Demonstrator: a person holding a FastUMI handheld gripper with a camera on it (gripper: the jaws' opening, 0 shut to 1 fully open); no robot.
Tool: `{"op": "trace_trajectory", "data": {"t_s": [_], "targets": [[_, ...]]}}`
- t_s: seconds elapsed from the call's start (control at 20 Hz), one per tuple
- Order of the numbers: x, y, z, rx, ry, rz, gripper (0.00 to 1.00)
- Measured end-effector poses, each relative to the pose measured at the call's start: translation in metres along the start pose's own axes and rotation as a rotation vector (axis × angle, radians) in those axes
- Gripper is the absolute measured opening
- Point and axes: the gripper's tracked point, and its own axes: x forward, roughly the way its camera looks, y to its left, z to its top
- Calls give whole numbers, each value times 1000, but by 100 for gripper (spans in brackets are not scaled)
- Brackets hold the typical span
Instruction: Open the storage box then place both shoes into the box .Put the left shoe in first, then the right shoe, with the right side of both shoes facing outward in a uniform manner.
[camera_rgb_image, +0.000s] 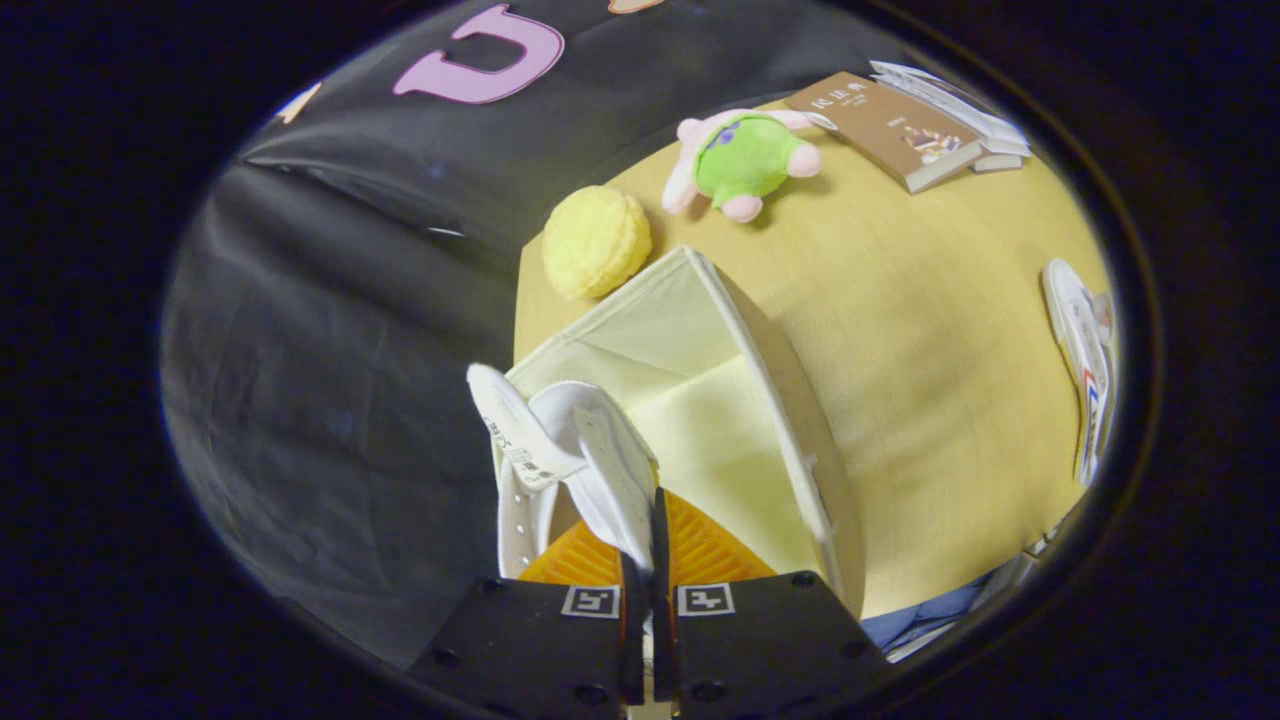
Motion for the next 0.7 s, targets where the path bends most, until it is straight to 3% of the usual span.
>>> {"op": "trace_trajectory", "data": {"t_s": [0.2, 0.5, 0.7], "targets": [[23, -9, -5, 30, -42, -88, 7], [54, -28, -26, 5, 11, -174, 8], [56, -24, -26, -29, 17, -159, 9]]}}
